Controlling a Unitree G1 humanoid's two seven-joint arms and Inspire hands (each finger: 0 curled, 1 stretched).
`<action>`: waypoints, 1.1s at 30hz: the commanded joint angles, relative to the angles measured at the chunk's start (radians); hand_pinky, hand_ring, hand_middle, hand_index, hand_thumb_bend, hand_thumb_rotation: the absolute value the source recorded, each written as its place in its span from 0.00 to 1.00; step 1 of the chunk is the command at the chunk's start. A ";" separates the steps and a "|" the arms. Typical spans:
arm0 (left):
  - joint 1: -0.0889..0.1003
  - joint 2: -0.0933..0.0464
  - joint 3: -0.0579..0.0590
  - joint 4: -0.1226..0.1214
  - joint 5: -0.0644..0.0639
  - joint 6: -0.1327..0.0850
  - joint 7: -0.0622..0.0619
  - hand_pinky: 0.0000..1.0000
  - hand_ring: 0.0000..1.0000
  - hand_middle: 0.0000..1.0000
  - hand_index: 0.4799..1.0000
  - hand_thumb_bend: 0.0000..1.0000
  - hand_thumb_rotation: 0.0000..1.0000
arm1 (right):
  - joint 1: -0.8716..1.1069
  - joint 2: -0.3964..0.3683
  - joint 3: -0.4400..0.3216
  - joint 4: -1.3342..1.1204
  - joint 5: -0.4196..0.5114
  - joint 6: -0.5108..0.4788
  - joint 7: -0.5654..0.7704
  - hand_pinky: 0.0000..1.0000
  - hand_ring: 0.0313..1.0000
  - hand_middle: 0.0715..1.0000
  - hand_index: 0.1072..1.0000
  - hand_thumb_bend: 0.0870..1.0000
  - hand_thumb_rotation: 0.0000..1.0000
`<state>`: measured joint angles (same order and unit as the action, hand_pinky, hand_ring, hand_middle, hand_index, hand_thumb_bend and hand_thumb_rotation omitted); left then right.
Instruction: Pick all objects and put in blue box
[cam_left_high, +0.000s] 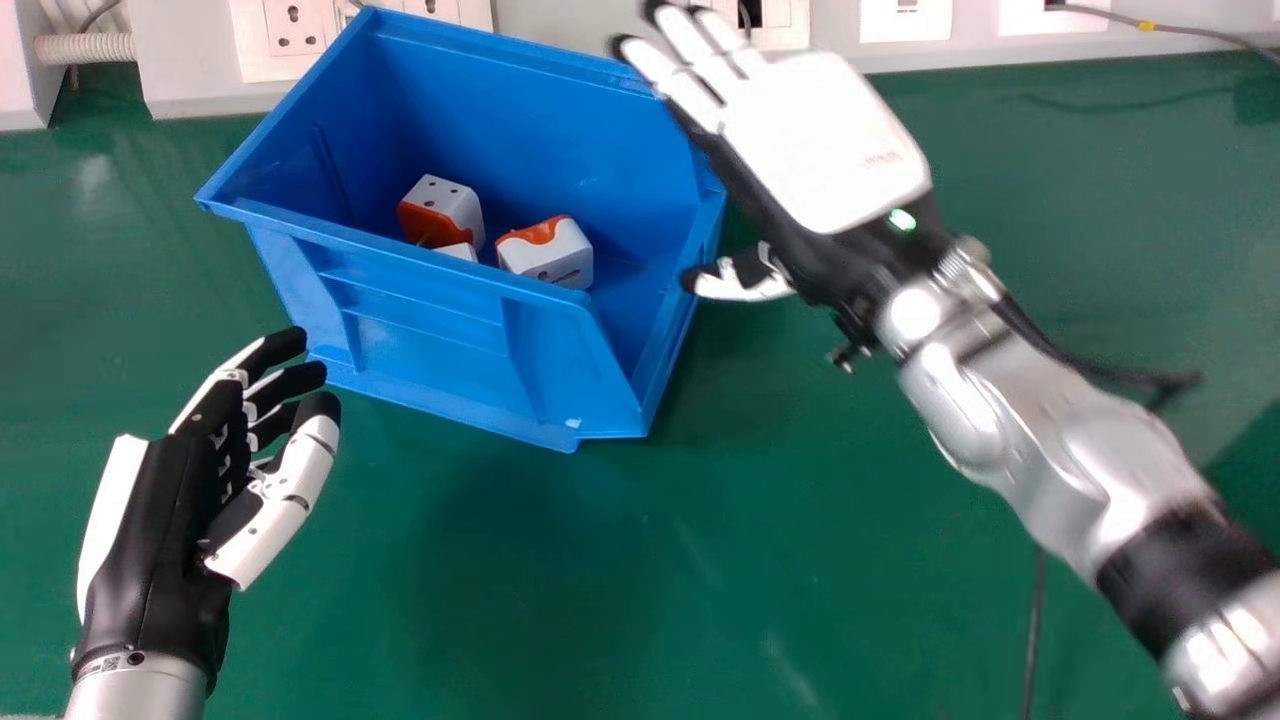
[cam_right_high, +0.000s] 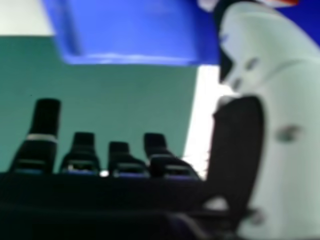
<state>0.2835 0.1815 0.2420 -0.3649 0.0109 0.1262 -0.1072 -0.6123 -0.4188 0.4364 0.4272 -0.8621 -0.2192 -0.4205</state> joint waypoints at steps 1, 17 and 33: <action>-0.006 0.013 0.015 -0.012 -0.007 -0.010 0.004 0.72 0.82 0.84 0.72 0.22 0.44 | 0.171 -0.040 -0.130 -0.248 0.057 0.046 -0.020 0.79 0.96 0.99 0.91 0.57 0.00; -0.004 0.015 0.029 -0.006 -0.022 -0.020 -0.004 0.72 0.82 0.84 0.73 0.21 0.41 | 0.706 0.066 -0.383 -0.655 0.199 0.086 0.007 0.86 1.00 1.00 0.98 0.37 0.36; 0.003 0.027 0.082 0.035 -0.049 -0.060 -0.019 0.73 0.83 0.84 0.73 0.21 0.40 | 0.933 0.079 -0.431 -0.708 0.400 0.043 0.223 0.86 1.00 1.00 1.00 0.31 0.82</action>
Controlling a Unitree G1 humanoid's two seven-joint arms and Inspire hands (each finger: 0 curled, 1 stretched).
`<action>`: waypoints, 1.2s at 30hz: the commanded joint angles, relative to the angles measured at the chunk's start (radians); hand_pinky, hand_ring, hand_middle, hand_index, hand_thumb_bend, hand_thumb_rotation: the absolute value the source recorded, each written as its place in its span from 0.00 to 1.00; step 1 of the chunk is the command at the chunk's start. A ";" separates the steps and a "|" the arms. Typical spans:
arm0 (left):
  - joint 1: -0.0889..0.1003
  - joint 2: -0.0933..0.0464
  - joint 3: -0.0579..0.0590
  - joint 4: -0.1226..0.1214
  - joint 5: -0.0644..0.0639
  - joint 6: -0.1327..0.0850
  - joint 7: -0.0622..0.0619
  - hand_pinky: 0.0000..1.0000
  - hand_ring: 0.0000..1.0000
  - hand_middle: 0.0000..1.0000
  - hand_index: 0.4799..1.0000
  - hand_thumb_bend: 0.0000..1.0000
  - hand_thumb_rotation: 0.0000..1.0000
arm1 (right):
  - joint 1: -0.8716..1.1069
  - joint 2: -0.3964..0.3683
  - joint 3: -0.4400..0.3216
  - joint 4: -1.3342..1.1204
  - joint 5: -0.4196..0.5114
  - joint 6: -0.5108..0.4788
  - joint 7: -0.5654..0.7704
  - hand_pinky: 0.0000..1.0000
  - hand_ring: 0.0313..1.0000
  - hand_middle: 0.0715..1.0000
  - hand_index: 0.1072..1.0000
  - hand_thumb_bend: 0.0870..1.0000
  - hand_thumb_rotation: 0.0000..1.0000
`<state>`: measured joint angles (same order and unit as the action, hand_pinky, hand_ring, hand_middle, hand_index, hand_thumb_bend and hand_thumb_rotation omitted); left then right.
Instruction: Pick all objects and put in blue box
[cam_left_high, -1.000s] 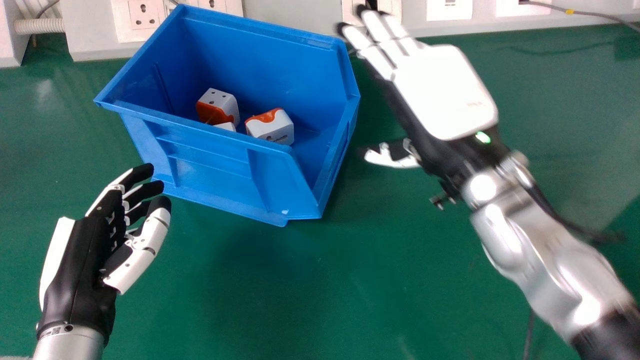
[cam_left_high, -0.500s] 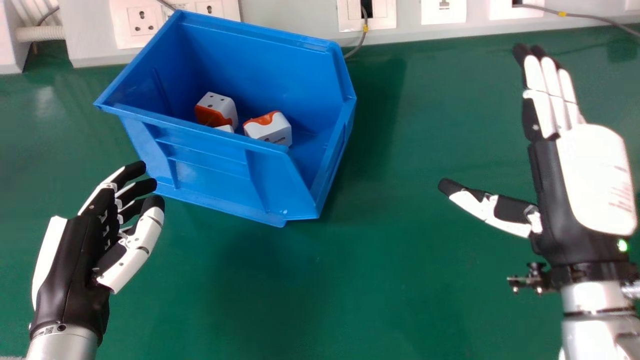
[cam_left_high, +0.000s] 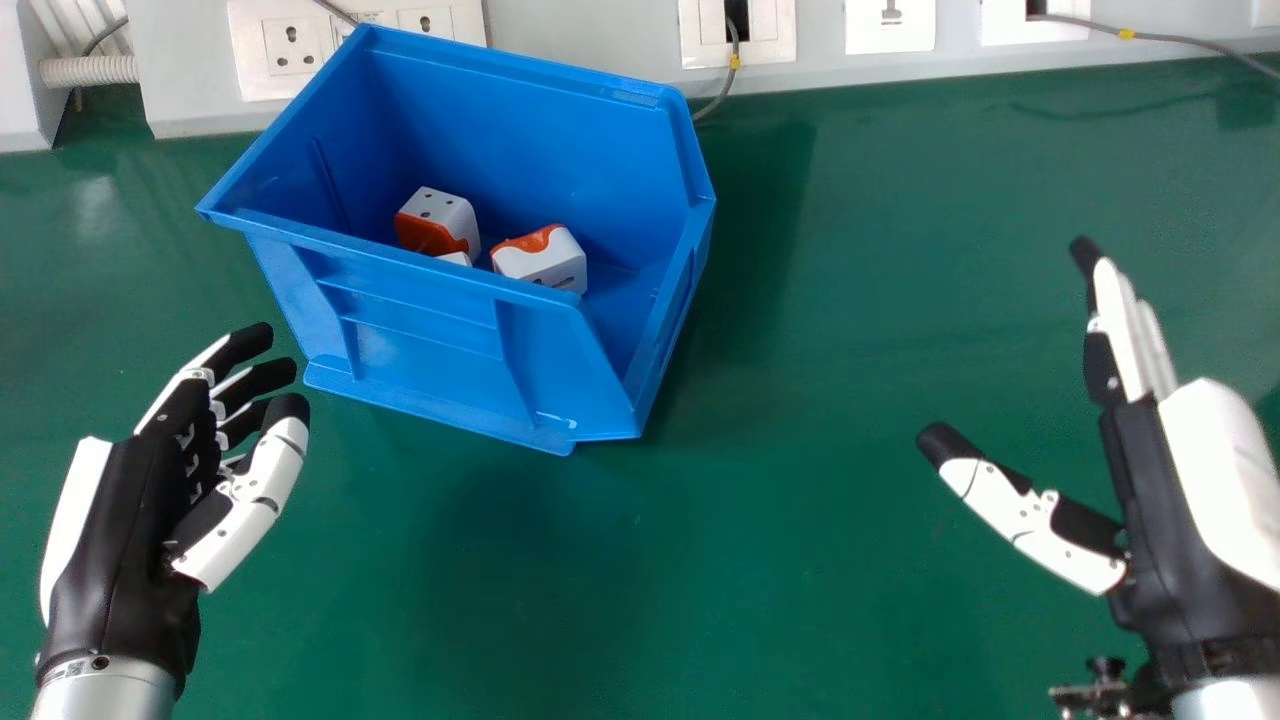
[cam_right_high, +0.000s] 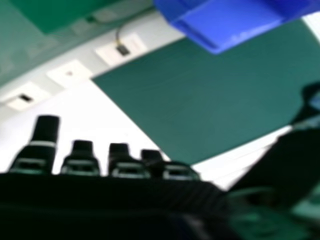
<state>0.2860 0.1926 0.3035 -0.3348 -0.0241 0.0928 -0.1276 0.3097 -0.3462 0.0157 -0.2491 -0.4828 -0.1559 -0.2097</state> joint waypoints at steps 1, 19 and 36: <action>-0.001 0.018 0.026 0.011 -0.017 -0.031 -0.001 0.73 0.83 0.84 0.73 0.21 0.40 | 0.017 0.011 -0.008 -0.032 0.026 -0.021 0.021 0.86 1.00 1.00 1.00 0.31 0.85; 0.015 0.059 0.105 0.104 -0.121 -0.103 -0.078 0.76 0.84 0.86 0.74 0.22 0.42 | 0.032 0.123 -0.002 0.089 0.266 -0.142 0.144 0.91 1.00 1.00 1.00 0.32 0.99; 0.100 0.065 0.141 0.108 -0.164 -0.174 -0.134 0.76 0.84 0.85 0.73 0.24 0.43 | 0.110 0.128 -0.054 0.108 0.272 -0.214 0.159 0.92 1.00 1.00 1.00 0.37 1.00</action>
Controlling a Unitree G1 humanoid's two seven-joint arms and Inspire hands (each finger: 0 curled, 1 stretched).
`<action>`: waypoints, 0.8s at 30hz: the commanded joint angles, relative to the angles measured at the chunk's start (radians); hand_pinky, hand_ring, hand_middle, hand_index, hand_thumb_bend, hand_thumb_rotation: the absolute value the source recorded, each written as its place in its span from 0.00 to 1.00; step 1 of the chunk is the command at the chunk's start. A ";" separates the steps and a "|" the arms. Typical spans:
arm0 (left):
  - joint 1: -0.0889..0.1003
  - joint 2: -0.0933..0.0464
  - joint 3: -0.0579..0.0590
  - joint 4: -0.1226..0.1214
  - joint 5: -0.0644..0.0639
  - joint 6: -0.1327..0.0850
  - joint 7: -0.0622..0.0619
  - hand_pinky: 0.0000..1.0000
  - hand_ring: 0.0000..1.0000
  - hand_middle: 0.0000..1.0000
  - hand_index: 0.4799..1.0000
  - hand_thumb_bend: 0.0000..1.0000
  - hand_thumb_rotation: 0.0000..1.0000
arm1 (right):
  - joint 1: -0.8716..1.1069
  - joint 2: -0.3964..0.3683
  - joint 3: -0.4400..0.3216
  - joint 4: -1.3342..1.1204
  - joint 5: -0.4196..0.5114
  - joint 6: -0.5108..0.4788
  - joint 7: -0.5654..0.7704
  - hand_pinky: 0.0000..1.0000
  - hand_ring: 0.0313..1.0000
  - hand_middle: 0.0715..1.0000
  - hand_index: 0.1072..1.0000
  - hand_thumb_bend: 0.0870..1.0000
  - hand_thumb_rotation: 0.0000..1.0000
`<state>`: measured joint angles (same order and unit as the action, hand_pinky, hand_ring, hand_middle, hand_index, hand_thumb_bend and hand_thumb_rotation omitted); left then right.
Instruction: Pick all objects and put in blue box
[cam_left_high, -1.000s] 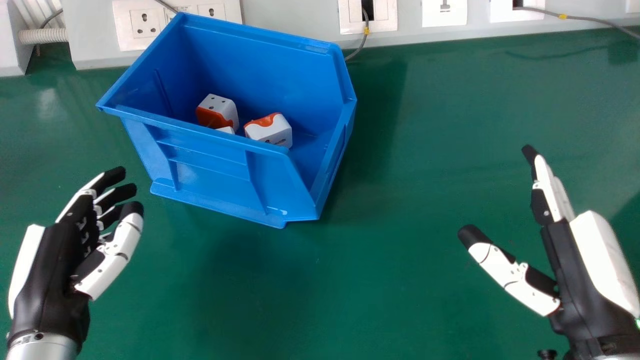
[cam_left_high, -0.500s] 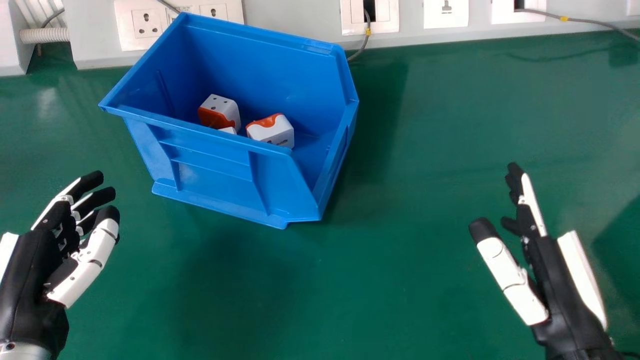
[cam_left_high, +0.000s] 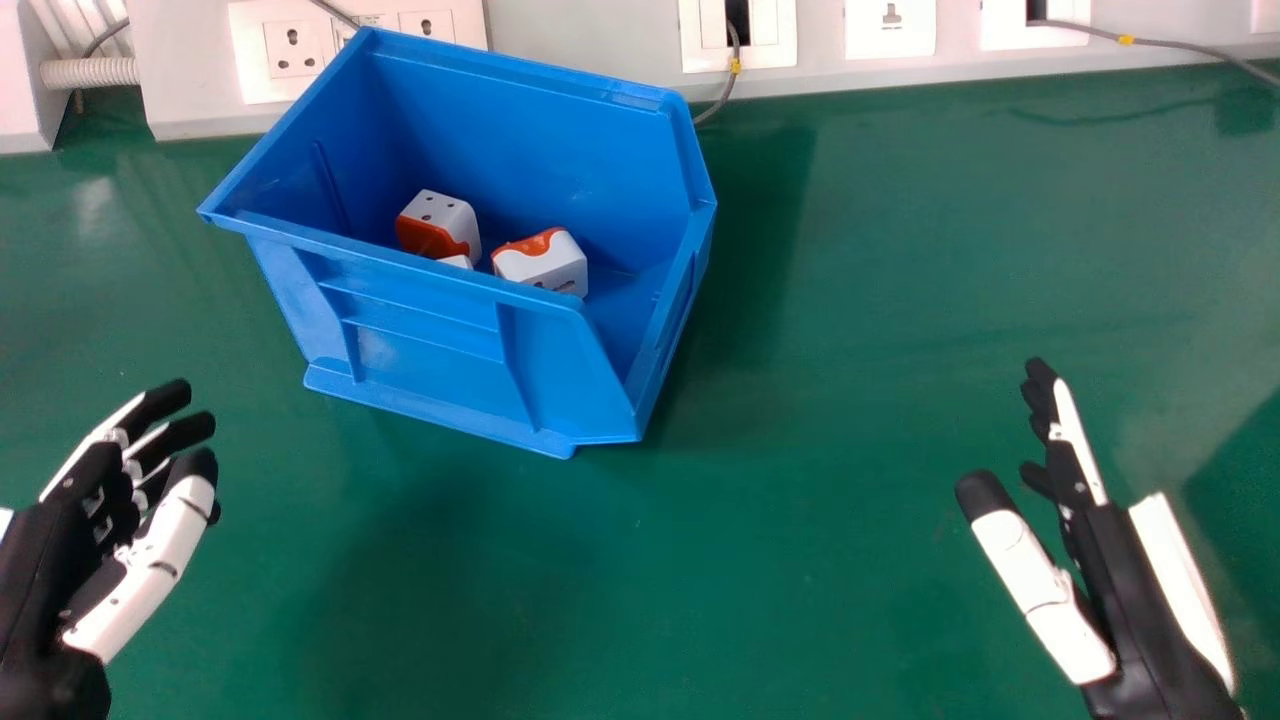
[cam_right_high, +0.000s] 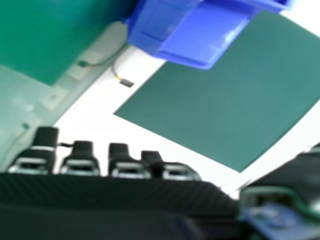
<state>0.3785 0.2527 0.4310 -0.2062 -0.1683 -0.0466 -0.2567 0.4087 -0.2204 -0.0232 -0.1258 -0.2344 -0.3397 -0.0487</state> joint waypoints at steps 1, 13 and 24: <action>0.012 0.003 0.013 -0.024 -0.023 -0.036 -0.005 0.75 0.84 0.85 0.73 0.25 0.43 | 0.017 0.005 -0.018 -0.016 0.024 -0.033 -0.004 0.92 1.00 1.00 1.00 0.37 1.00; -0.024 0.002 -0.013 0.009 -0.018 -0.071 -0.003 0.72 0.82 0.83 0.70 0.28 0.38 | -0.007 0.024 -0.045 0.001 0.035 -0.020 -0.008 0.91 1.00 1.00 1.00 0.42 1.00; -0.113 -0.008 -0.061 0.068 0.001 -0.132 0.008 0.71 0.82 0.83 0.69 0.32 0.42 | -0.092 0.010 -0.069 0.067 0.058 -0.025 0.007 0.91 1.00 1.00 1.00 0.42 1.00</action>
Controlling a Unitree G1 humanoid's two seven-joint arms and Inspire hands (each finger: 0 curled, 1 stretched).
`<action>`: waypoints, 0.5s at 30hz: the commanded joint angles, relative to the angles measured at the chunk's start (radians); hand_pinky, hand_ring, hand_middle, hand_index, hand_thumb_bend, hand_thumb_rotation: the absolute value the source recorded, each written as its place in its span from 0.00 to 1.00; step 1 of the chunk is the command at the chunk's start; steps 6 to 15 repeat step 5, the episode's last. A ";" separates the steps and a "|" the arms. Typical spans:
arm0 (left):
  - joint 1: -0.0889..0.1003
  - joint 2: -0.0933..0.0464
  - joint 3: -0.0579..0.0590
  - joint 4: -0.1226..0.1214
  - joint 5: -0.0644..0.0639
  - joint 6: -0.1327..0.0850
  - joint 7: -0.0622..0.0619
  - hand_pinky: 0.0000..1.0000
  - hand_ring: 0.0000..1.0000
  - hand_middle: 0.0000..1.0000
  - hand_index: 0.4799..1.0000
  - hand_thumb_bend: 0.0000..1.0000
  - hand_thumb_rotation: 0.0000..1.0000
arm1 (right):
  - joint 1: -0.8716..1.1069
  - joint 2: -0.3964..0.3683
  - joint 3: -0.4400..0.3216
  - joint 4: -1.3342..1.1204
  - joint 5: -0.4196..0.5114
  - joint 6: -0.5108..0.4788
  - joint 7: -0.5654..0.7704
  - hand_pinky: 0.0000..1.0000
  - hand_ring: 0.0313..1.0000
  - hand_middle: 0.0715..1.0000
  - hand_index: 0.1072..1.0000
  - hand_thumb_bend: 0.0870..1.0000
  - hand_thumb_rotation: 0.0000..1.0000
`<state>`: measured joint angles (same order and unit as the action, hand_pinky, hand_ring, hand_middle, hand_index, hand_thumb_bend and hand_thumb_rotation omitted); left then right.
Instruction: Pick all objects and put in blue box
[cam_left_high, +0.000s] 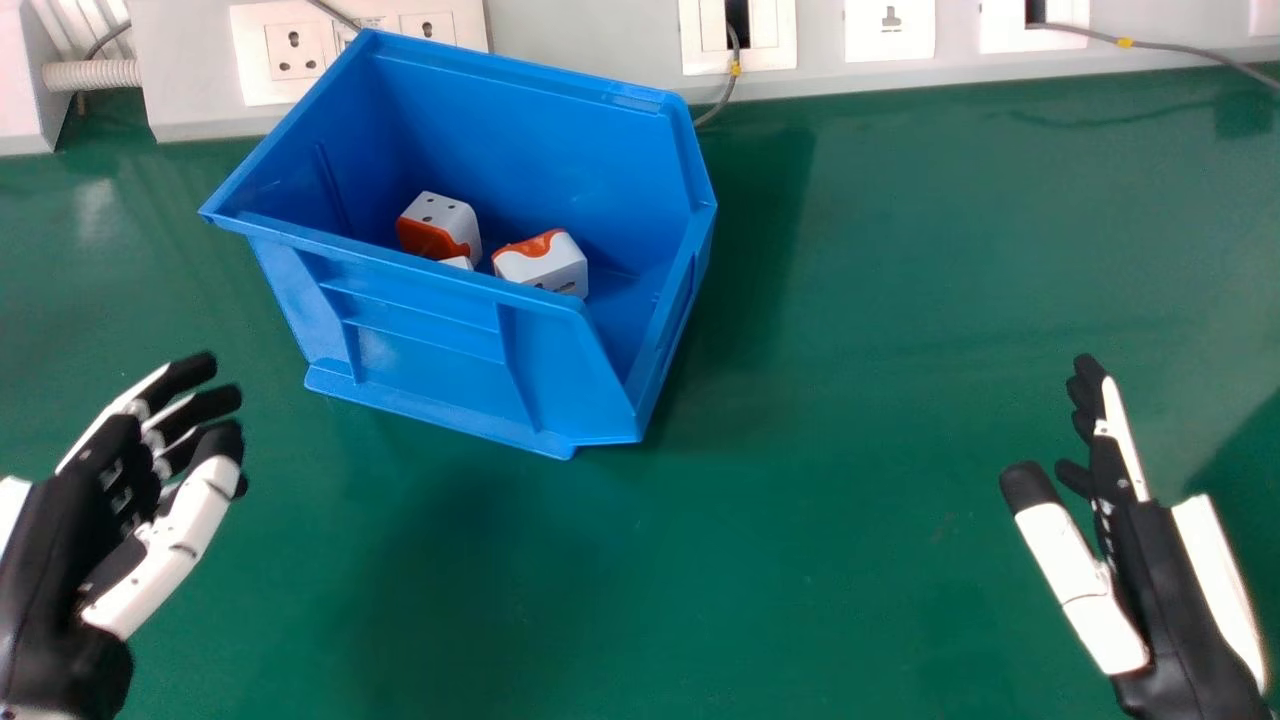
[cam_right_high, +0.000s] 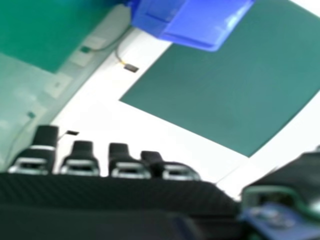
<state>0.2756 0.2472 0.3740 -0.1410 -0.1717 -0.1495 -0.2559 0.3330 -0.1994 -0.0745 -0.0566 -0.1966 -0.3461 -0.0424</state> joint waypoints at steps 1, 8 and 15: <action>-0.019 0.000 -0.006 0.019 0.003 -0.039 0.005 0.71 0.82 0.83 0.69 0.32 0.42 | -0.023 -0.011 -0.019 -0.003 0.015 -0.015 0.000 0.91 1.00 1.00 1.00 0.42 1.00; -0.038 0.005 -0.008 0.043 0.001 -0.049 0.007 0.72 0.82 0.83 0.69 0.34 0.44 | -0.039 -0.009 -0.020 -0.008 0.007 -0.004 0.001 0.91 1.00 1.00 1.00 0.42 1.00; -0.038 0.005 -0.008 0.043 0.001 -0.049 0.007 0.72 0.82 0.83 0.69 0.34 0.44 | -0.039 -0.009 -0.020 -0.008 0.007 -0.004 0.001 0.91 1.00 1.00 1.00 0.42 1.00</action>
